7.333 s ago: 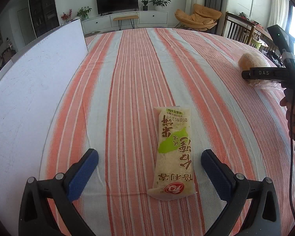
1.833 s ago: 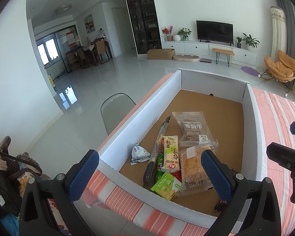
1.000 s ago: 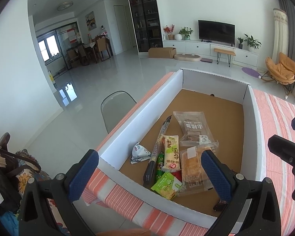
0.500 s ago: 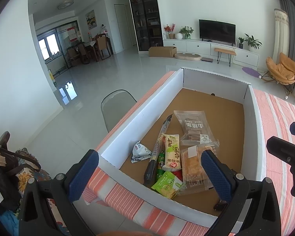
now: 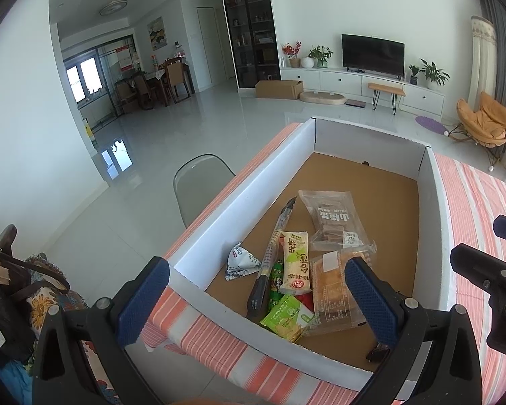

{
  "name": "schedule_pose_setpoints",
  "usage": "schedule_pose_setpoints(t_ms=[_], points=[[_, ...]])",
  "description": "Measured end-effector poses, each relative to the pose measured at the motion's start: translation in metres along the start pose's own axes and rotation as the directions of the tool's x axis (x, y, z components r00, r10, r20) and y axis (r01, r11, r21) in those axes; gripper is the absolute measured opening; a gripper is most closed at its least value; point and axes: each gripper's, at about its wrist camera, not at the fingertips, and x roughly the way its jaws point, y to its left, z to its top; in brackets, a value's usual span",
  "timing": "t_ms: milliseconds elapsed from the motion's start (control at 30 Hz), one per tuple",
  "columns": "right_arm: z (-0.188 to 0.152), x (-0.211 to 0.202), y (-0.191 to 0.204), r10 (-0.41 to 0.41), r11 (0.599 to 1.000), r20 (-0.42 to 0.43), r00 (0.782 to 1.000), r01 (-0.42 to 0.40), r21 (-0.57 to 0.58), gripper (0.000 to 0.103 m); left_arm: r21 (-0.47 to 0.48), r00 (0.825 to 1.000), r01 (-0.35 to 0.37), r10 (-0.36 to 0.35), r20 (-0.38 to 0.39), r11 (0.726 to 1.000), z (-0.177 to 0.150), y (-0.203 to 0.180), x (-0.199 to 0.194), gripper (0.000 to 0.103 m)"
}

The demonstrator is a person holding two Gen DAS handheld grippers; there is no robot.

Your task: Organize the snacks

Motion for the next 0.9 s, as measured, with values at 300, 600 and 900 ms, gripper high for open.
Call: schedule_pose_setpoints(t_ms=[300, 600, 900], points=[[0.0003, 0.0024, -0.0003, 0.002, 1.000, -0.005, 1.000, -0.002, -0.003, 0.080, -0.002, 1.000, 0.001, -0.001, -0.002, 1.000, 0.0009, 0.0002, -0.0008, 0.103], [-0.0012, 0.0062, 0.0016, 0.004, 1.000, -0.013, 1.000, -0.005, -0.010, 0.080, -0.003, 1.000, 0.002, -0.002, -0.002, 1.000, 0.0007, 0.0004, -0.0005, 0.103], [-0.0018, 0.0079, 0.0028, 0.006, 1.000, -0.015, 1.000, -0.006, -0.010, 0.080, -0.005, 1.000, 0.000, 0.000, -0.003, 1.000, 0.0012, 0.0012, -0.0014, 0.103]])
